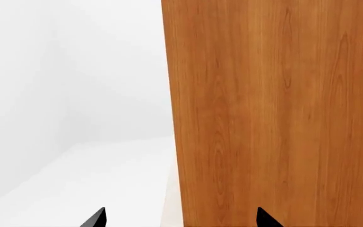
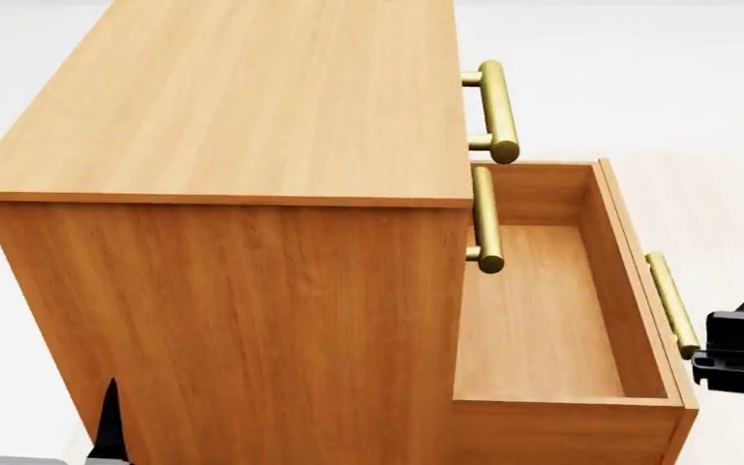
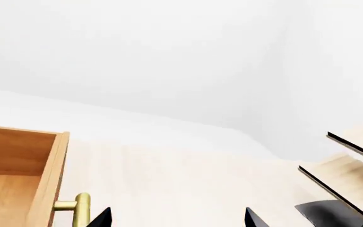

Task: Close the bottom drawer of the cabinet.

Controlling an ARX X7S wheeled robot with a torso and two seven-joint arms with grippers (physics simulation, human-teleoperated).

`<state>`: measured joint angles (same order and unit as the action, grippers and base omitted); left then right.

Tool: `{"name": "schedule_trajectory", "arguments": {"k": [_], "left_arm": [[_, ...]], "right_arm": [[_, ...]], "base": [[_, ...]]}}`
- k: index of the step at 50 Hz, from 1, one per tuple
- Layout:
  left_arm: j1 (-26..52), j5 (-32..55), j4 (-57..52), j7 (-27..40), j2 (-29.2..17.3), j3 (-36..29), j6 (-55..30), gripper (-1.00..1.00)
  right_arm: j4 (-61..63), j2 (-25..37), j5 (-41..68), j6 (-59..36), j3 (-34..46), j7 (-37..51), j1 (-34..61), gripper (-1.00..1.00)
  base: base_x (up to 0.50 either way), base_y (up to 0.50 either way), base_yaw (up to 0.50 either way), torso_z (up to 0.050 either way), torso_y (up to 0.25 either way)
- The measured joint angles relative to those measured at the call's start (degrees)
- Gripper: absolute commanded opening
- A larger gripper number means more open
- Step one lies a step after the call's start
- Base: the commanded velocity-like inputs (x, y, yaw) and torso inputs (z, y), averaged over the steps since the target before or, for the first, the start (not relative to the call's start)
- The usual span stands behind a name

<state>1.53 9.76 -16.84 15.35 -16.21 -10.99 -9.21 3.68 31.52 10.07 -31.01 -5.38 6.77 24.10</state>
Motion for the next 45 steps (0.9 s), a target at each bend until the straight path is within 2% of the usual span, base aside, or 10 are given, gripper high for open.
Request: {"name": "schedule_trajectory", "arguments": {"k": [21,45], "left_arm": [[0.0,0.3,0.3,0.5,-0.4,-0.5,0.2,1.00],[0.0,0.6,0.1,1.1,-0.9,-1.1,0.3,1.00]], "right_arm": [[-14.0,-1.6,2.3,16.8,-4.3,-4.4,-7.5,1.00],[-29.6,-4.9,5.2,29.8,-5.3,-11.0,-9.1,1.00]], "base": [[0.00,0.00,0.00,0.000,0.000],[0.00,0.00,0.00,0.000,0.000]]}}
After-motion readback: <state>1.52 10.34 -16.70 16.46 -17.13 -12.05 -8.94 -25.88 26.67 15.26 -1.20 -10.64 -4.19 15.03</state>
